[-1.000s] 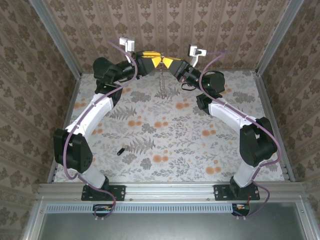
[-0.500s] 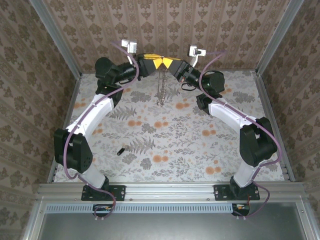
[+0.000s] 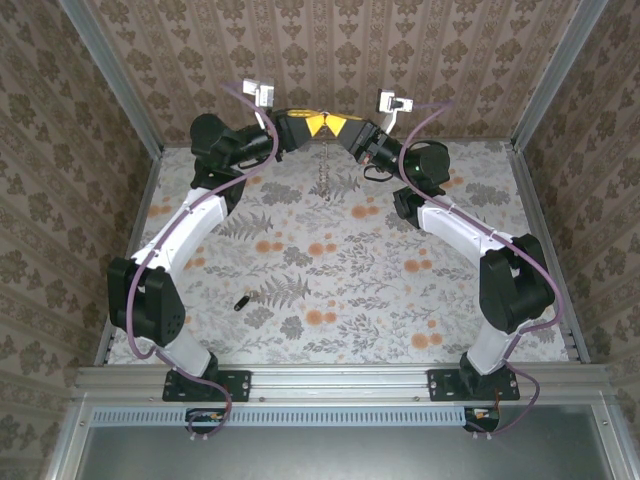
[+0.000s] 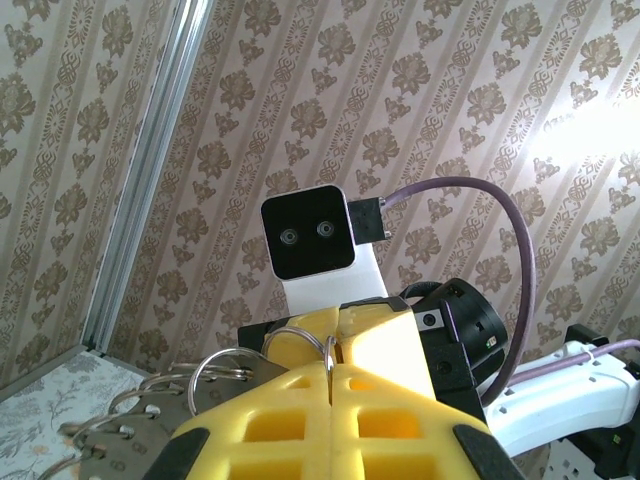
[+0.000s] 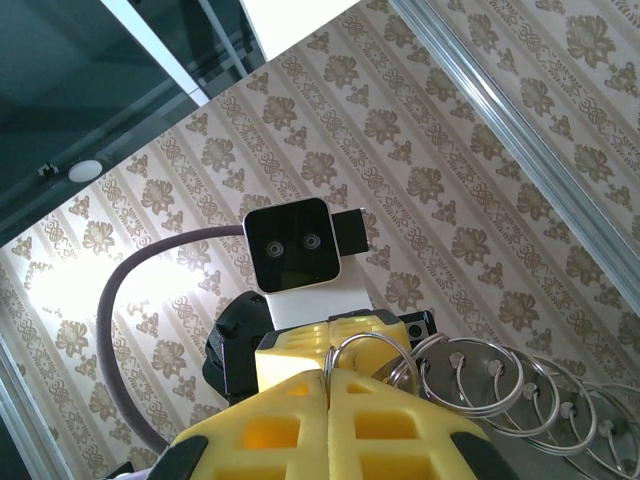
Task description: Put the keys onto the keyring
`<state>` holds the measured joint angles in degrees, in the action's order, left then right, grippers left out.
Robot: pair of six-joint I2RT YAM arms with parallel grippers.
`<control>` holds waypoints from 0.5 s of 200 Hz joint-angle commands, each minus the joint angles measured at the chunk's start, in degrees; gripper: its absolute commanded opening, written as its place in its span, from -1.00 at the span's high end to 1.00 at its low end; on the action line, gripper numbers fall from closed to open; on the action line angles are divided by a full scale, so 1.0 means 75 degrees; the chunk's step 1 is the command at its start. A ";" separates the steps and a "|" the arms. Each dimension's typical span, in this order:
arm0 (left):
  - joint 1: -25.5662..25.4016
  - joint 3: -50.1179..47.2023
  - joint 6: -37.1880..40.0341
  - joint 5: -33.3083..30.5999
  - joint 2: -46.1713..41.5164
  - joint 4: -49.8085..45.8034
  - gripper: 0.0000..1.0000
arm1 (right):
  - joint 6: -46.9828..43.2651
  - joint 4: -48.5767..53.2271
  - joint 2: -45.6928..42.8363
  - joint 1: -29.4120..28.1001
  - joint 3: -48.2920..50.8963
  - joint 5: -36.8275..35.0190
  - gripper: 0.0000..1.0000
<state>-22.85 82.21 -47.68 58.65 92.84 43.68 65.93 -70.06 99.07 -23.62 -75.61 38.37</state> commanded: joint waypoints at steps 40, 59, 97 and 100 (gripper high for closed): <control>-0.0114 0.0019 0.1615 0.0286 -0.0529 -0.0913 1.00 | -0.0318 0.0258 -0.0766 0.0212 0.0512 -0.0143 0.10; -0.0134 -0.0124 0.2347 0.0193 -0.0746 -0.1182 1.00 | -0.0406 0.0503 -0.1208 0.0498 0.1080 -0.0367 -0.12; -0.0173 -0.0875 0.3543 -0.0432 -0.1270 -0.0759 1.00 | -0.0639 0.1102 -0.2093 0.0984 0.2181 -0.0621 -0.25; -0.0175 -0.0905 0.3644 -0.0456 -0.1297 -0.0776 1.00 | -0.0691 0.1194 -0.2157 0.1002 0.2242 -0.0633 -0.25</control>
<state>-23.73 77.45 -29.56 58.02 87.57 35.14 63.57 -64.66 87.24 -17.41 -62.48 35.97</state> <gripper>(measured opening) 0.045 0.616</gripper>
